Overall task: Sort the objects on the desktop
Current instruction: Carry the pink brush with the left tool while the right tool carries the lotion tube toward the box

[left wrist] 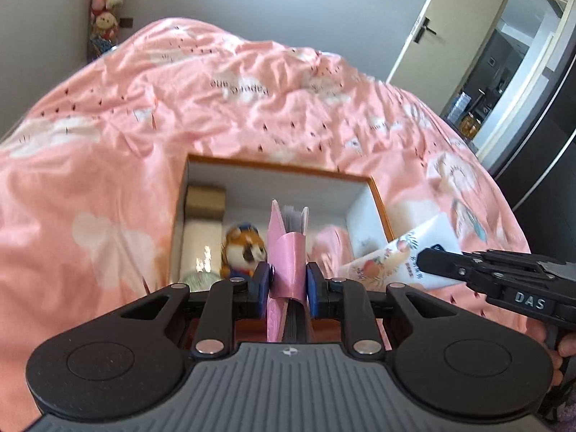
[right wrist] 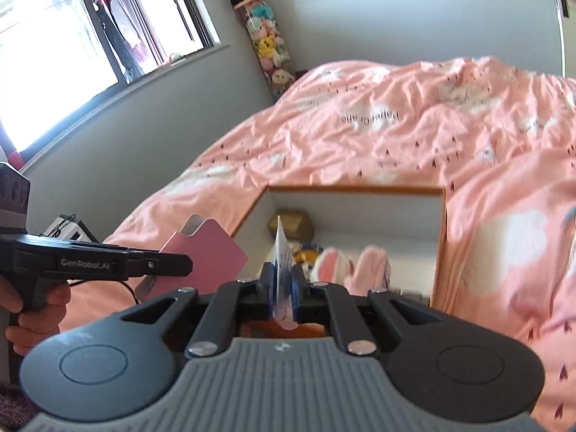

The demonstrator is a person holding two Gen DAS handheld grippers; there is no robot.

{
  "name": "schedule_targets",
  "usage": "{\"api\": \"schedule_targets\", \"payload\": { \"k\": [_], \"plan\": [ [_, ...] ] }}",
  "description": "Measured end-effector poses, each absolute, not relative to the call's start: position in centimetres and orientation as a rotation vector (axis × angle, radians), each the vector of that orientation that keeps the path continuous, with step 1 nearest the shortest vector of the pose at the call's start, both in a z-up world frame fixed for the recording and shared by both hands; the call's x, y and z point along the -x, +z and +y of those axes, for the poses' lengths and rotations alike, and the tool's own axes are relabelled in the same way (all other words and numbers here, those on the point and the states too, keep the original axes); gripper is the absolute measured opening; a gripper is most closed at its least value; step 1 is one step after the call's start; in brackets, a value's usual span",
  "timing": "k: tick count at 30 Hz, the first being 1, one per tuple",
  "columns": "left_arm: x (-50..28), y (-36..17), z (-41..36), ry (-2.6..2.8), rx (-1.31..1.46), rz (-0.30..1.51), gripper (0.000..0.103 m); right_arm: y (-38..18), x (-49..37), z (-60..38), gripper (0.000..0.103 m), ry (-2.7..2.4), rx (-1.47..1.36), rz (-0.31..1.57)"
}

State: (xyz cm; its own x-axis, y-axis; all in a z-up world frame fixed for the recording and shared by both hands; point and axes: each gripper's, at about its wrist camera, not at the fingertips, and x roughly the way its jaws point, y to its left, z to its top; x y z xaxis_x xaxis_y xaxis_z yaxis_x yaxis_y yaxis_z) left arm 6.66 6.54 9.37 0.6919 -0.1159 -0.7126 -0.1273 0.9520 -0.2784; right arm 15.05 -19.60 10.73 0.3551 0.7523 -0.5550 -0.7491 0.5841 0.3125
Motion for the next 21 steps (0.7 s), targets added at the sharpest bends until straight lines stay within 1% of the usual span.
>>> {"api": "schedule_targets", "payload": {
  "k": [5, 11, 16, 21],
  "plan": [
    [-10.3, 8.7, 8.6, 0.051, 0.329, 0.818, 0.024, 10.9, -17.9, -17.5, 0.009, 0.957, -0.027, 0.708],
    [-14.8, 6.4, 9.9, 0.054, 0.351, 0.851, 0.024, 9.1, -22.1, -14.6, 0.009, 0.909, -0.016, 0.750],
    [-18.1, 5.0, 9.3, 0.026, 0.312, 0.863, 0.024, 7.8, -24.9, -13.1, 0.009, 0.869, 0.011, 0.768],
    [-20.1, 4.8, 6.9, -0.099, 0.217, 0.879, 0.024, 7.8, -26.5, -14.0, 0.009, 0.837, 0.034, 0.768]
  ]
}}
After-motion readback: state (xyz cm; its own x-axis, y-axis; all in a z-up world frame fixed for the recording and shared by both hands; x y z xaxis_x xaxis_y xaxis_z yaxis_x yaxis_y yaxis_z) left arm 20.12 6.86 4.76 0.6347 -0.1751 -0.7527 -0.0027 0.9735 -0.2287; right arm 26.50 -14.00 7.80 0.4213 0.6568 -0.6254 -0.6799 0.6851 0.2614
